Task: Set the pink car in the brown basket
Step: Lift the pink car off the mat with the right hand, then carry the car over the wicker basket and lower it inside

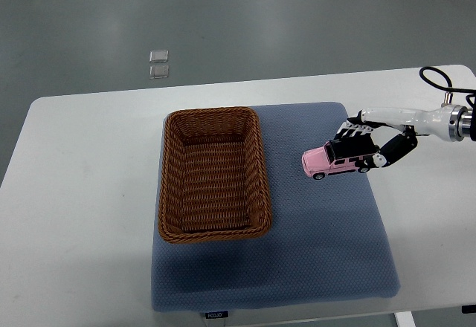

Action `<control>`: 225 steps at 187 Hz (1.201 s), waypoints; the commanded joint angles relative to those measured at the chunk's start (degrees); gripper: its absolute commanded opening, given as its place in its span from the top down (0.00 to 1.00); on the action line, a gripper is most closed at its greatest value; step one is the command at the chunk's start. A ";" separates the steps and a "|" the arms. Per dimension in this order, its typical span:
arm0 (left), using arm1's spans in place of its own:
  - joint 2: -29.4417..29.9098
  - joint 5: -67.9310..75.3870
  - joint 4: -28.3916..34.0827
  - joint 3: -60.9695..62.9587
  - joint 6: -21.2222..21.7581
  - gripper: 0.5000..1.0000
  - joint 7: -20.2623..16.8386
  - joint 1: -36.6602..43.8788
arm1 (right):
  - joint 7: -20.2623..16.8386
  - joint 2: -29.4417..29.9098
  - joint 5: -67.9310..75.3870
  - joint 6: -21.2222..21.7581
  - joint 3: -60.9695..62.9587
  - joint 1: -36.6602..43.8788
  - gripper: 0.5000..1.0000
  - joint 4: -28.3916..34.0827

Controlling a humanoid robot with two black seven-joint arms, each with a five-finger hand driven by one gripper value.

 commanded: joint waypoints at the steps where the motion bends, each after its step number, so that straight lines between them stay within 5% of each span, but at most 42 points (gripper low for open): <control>1: 0.00 0.01 0.00 0.01 0.00 0.00 0.00 0.00 | -0.44 0.14 1.22 1.14 0.80 3.26 1.00 0.22; 52: 0.00 0.01 0.00 0.01 0.00 0.00 0.00 0.00 | -0.62 11.66 7.55 -0.79 -0.16 9.76 1.00 -3.65; 127: 0.00 0.01 -0.09 0.01 0.00 0.00 0.00 0.00 | -0.97 38.46 6.93 -4.40 -5.00 9.68 1.00 -23.60; 225: 0.00 0.01 0.00 -0.08 0.00 0.00 0.00 0.00 | -0.44 43.30 5.17 -6.07 -8.16 6.16 0.98 -28.26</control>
